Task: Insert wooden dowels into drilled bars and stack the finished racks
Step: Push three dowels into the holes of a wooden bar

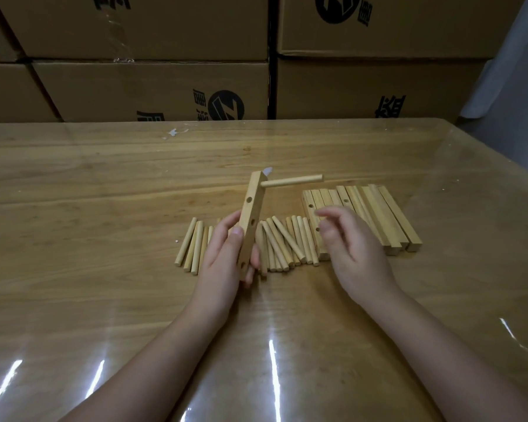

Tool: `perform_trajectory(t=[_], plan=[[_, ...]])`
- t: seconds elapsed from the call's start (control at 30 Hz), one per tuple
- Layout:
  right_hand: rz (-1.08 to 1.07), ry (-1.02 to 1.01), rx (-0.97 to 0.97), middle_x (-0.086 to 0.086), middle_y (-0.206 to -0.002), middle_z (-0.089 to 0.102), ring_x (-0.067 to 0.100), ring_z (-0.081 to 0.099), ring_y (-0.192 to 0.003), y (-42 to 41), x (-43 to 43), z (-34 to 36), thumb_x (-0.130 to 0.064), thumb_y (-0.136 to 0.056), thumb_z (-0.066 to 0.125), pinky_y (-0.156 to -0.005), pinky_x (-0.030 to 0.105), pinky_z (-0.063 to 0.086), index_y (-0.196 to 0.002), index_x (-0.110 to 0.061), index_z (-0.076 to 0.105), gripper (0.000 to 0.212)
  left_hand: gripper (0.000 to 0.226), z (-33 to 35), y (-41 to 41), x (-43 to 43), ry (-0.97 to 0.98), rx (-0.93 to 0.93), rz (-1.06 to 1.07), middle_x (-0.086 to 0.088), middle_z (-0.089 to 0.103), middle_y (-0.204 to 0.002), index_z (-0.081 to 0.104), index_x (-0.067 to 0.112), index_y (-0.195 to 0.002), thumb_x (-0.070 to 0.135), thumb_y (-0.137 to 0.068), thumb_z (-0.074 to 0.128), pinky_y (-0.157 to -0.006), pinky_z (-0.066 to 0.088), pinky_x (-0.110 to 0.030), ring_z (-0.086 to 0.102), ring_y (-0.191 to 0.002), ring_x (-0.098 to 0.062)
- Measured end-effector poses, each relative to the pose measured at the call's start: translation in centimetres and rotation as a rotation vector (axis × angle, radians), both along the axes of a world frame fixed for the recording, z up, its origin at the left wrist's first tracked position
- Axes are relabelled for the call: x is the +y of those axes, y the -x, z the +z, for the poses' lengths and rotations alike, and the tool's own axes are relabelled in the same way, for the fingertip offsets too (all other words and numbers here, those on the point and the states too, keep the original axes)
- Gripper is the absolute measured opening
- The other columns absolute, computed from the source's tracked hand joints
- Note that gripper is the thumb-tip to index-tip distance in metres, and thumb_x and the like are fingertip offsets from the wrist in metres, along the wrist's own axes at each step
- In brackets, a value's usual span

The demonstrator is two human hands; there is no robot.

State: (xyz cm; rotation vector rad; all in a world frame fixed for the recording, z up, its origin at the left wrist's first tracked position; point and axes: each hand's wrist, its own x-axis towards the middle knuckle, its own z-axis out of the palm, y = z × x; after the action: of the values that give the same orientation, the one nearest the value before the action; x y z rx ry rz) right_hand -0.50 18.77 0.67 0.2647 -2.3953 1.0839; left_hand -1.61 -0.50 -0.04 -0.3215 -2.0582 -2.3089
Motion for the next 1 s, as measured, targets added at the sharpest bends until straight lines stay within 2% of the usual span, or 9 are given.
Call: perform_trajectory(t=[0.1,0.17,0.37,0.53,0.63,0.7,0.77,0.9,1.0], plan=[[0.078,-0.372,-0.079,-0.013,-0.117,0.052,0.007,0.039,-0.114,-0.1,-0.4,-0.4,-0.045,-0.091,0.042,-0.096,0.030,0.028,-0.118,-0.033,0.060,0.034,0.028,-0.3,0.3,-0.1,-0.030,0.003,0.001,-0.004,0.057,-0.057,0.049,0.023,-0.122,0.021,-0.103,0.029,-0.046,0.041,-0.020,0.043,-0.039,-0.013],[0.114,-0.478,-0.131,-0.014,-0.125,0.049,0.008,0.033,-0.122,-0.2,-0.5,-0.6,-0.039,-0.093,0.048,-0.103,0.031,0.018,-0.120,-0.039,0.058,0.029,0.028,-0.5,0.4,-0.1,-0.043,0.018,-0.004,-0.006,0.059,-0.057,0.049,0.022,-0.122,0.024,-0.102,0.029,-0.046,0.041,-0.019,0.043,-0.037,-0.014],[0.091,-0.527,-0.128,-0.013,-0.124,0.055,0.009,0.039,-0.123,-0.1,-0.4,-0.4,-0.032,-0.091,0.055,-0.106,0.029,0.018,-0.123,-0.028,0.058,0.032,0.031,-0.7,0.6,0.0,-0.061,0.022,-0.004,-0.005,0.060,-0.057,0.052,0.025,-0.118,0.032,-0.094,0.034,-0.045,0.040,-0.018,0.044,-0.036,-0.014],[0.059,-0.535,-0.081,-0.012,-0.108,0.062,0.010,0.050,-0.109,-0.3,-0.7,-0.1,-0.030,-0.087,0.062,-0.097,0.025,0.025,-0.112,-0.024,0.063,0.025,0.030,-0.8,0.6,0.0,-0.046,0.026,-0.004,-0.005,0.061,-0.058,0.052,0.027,-0.117,0.034,-0.093,0.036,-0.044,0.040,-0.018,0.045,-0.037,-0.012],[0.018,-0.430,-0.067,-0.010,-0.104,0.062,0.010,0.054,-0.101,-0.3,-0.8,0.0,-0.023,-0.087,0.062,-0.094,0.026,0.033,-0.116,-0.021,0.061,0.029,0.030,-0.7,0.5,0.0,-0.027,0.030,-0.012,-0.004,0.061,-0.058,0.051,0.029,-0.118,0.035,-0.093,0.036,-0.044,0.040,-0.019,0.046,-0.038,-0.012],[-0.026,-0.287,-0.049,-0.009,-0.101,0.059,0.008,0.055,-0.094,-0.2,-0.7,0.0,-0.015,-0.087,0.061,-0.090,0.029,0.044,-0.117,-0.018,0.060,0.031,0.030,-0.7,0.4,0.0,-0.022,0.032,-0.013,-0.004,0.061,-0.058,0.051,0.029,-0.118,0.035,-0.093,0.036,-0.045,0.041,-0.019,0.046,-0.038,-0.012],[-0.087,-0.105,-0.017,-0.011,-0.102,0.056,0.001,0.055,-0.091,-0.1,-0.5,0.1,-0.010,-0.086,0.059,-0.083,0.026,0.051,-0.119,-0.018,0.056,0.034,0.031,-0.6,0.4,0.0,-0.017,0.031,-0.017,-0.003,0.061,-0.058,0.050,0.028,-0.119,0.035,-0.092,0.036,-0.045,0.041,-0.019,0.046,-0.038,-0.011],[-0.143,0.239,0.112,-0.008,-0.101,0.057,0.005,0.057,-0.098,0.0,-0.1,0.4,-0.005,-0.086,0.059,-0.084,0.021,0.049,-0.121,-0.025,0.048,0.042,0.032,-0.5,0.2,0.0,-0.011,0.020,-0.028,-0.003,0.061,-0.059,0.049,0.029,-0.120,0.036,-0.092,0.035,-0.047,0.042,-0.019,0.046,-0.040,-0.011],[-0.141,0.351,0.211,-0.006,-0.099,0.058,0.008,0.059,-0.096,0.0,0.1,0.7,-0.003,-0.086,0.061,-0.086,0.020,0.048,-0.120,-0.021,0.047,0.041,0.033,-0.4,0.2,0.0,-0.010,0.018,-0.031,-0.003,0.061,-0.059,0.049,0.029,-0.121,0.036,-0.092,0.036,-0.046,0.042,-0.019,0.046,-0.040,-0.011]])
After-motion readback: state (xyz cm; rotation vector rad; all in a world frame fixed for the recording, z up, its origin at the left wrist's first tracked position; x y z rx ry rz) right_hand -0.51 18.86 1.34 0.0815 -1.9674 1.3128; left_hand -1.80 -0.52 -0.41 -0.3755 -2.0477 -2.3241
